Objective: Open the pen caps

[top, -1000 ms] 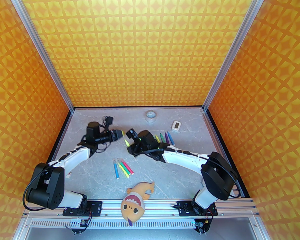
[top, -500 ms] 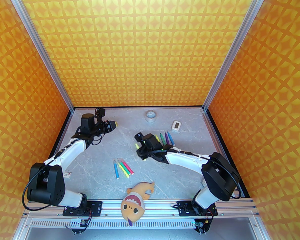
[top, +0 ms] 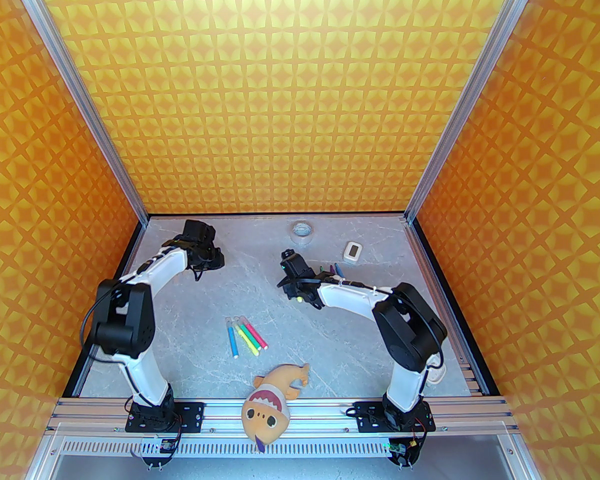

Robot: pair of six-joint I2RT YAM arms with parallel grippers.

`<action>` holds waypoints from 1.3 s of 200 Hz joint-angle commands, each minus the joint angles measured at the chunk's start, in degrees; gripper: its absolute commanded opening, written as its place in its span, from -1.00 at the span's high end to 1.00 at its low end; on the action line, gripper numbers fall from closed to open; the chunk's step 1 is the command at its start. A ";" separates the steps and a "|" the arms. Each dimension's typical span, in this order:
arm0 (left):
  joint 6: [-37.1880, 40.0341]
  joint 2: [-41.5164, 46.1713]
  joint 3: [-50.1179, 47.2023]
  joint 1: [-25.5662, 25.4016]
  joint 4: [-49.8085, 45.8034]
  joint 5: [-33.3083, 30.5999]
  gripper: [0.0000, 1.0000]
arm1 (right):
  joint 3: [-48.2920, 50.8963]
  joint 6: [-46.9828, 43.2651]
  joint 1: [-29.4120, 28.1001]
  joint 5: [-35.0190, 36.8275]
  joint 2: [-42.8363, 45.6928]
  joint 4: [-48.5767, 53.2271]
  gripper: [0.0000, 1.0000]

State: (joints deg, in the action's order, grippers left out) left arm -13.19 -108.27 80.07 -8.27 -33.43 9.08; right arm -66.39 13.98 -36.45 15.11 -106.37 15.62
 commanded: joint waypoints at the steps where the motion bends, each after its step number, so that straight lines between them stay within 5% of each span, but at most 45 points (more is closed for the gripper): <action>1: 2.68 -3.03 4.09 0.27 -5.66 -4.38 1.00 | -1.90 2.48 1.66 2.17 -2.02 1.55 1.00; 89: 3.92 -11.25 11.00 0.31 -9.31 -9.43 0.90 | -4.69 2.04 2.96 1.64 -6.06 2.52 0.99; 260: 5.42 -14.48 12.93 0.36 -10.13 -9.11 0.40 | -6.81 2.45 3.05 0.20 -8.05 5.47 0.59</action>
State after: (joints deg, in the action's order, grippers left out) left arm -8.84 -122.32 91.72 -8.27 -42.28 -0.14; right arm -71.20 15.07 -33.69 15.66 -113.27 18.96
